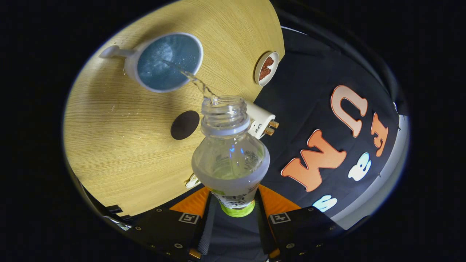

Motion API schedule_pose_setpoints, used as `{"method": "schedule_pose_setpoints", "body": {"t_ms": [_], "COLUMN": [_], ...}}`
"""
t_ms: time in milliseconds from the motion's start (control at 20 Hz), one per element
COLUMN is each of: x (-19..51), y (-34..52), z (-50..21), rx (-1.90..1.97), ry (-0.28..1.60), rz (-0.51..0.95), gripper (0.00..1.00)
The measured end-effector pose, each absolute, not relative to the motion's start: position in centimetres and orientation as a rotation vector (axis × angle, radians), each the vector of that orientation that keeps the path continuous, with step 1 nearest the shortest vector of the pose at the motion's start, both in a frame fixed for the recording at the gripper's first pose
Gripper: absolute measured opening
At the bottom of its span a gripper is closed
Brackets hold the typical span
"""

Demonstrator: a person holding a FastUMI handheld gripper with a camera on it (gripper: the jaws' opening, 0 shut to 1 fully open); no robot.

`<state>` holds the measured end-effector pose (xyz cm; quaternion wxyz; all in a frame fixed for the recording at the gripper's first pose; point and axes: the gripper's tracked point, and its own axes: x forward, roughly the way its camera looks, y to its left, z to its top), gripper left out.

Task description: Take the bottle from table, then pour the juice into the cup, finally place the bottle on the coaster

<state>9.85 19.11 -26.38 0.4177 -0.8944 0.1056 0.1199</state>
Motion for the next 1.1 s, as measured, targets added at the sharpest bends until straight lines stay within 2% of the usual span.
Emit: {"method": "schedule_pose_setpoints", "body": {"t_ms": [1100], "x": [10.15], "y": [19.95], "z": [-25.63], "rx": [-2.325], "ry": [0.249], "rz": [0.336], "gripper": [0.55]}}
